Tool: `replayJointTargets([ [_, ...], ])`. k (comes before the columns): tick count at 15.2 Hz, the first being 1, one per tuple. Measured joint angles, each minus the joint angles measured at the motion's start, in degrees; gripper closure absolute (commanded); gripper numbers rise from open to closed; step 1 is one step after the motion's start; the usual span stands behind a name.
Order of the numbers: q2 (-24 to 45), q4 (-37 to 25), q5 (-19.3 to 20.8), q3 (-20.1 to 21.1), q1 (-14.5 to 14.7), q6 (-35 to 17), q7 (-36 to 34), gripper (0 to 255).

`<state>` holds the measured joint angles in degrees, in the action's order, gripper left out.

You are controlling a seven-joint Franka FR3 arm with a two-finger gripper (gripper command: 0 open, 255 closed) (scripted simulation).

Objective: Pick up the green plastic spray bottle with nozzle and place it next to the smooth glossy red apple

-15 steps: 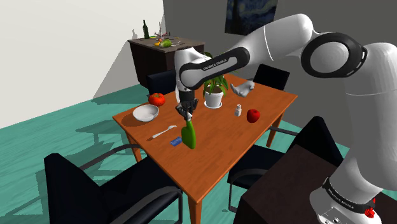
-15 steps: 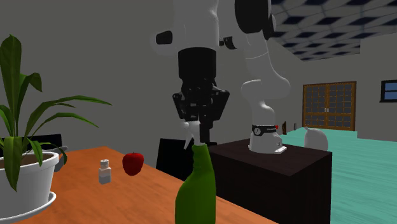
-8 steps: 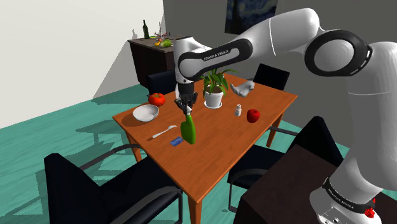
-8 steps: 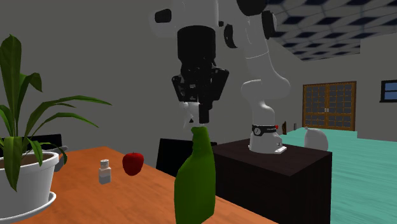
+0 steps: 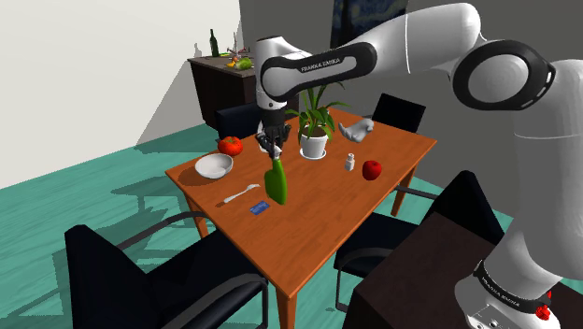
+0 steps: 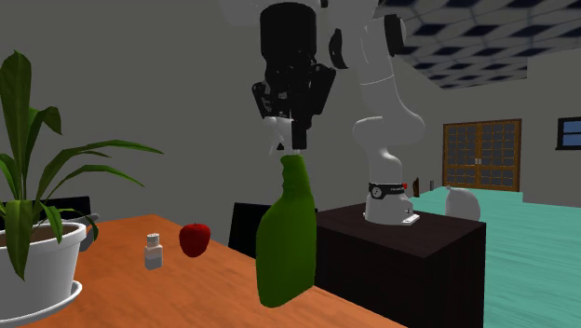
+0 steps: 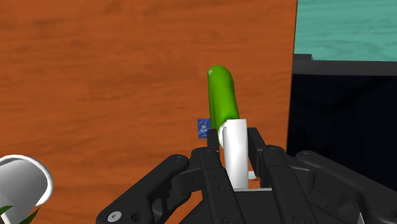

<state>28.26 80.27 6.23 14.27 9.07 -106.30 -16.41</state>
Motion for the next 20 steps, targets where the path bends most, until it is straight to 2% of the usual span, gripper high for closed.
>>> replayJointTargets([
  [8, -0.5, -5.4, -0.2, 0.1, 0.3, 5.8, 0.2, 255],
  [16, -8.4, 1.7, -2.4, -1.5, -6.2, 6.4, 7.8, 255],
  [20, -11.2, 3.0, -3.3, -2.8, -9.6, 7.8, 12.6, 255],
])
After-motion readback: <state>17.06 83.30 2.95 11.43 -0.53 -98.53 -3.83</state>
